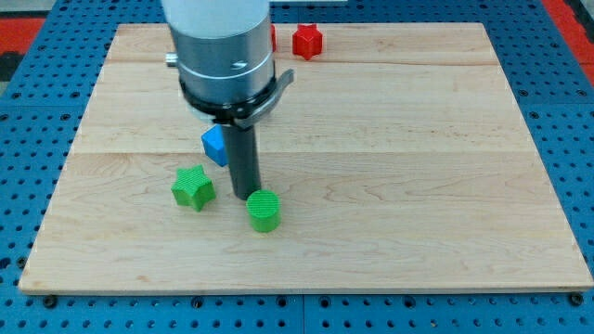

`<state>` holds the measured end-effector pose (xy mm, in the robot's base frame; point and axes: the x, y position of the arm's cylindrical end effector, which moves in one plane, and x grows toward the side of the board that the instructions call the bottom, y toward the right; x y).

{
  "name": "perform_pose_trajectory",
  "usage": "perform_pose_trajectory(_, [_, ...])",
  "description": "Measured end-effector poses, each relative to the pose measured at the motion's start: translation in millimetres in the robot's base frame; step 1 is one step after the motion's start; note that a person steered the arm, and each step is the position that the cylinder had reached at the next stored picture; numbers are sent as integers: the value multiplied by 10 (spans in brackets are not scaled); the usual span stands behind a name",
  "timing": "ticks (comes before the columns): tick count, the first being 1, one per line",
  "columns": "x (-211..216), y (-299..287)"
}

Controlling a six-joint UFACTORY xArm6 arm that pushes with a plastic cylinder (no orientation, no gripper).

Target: Slide the green star towards the top left

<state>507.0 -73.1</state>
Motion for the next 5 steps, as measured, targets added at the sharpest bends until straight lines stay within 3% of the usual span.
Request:
perform_pose_trajectory(3, [99,-1158])
perform_pose_trajectory(5, [-560,-1147])
